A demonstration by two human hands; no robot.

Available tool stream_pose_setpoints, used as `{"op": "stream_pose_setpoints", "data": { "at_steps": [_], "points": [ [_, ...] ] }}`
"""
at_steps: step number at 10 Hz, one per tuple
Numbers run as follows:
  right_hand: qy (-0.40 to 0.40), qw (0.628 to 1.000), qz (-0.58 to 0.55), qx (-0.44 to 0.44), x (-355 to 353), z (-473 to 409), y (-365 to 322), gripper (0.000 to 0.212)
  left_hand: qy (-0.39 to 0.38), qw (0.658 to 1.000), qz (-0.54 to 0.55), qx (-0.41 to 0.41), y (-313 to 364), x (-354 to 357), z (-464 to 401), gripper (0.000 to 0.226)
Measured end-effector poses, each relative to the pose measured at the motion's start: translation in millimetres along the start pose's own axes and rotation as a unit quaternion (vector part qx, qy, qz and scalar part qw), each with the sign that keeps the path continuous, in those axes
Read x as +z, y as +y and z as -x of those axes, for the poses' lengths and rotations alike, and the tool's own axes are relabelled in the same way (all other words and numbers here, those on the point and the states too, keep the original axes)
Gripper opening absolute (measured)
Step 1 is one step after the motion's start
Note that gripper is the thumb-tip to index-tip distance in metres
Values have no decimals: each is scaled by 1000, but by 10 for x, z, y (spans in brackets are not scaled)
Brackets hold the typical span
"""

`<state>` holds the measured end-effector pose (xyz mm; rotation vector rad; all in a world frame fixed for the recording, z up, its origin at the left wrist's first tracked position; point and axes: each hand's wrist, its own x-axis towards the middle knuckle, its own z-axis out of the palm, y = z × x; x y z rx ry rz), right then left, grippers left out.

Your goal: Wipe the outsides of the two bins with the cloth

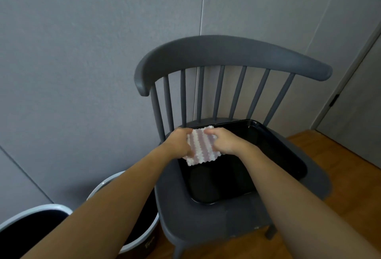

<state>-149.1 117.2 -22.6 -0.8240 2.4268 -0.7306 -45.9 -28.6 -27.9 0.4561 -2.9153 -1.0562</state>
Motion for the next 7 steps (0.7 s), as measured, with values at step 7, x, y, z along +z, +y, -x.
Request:
{"op": "stream_pose_setpoints", "data": {
  "at_steps": [7],
  "points": [
    [37, 966, 251, 42, 136, 233, -259, 59, -39, 987, -143, 65, -261, -230, 225, 56]
  ]
}}
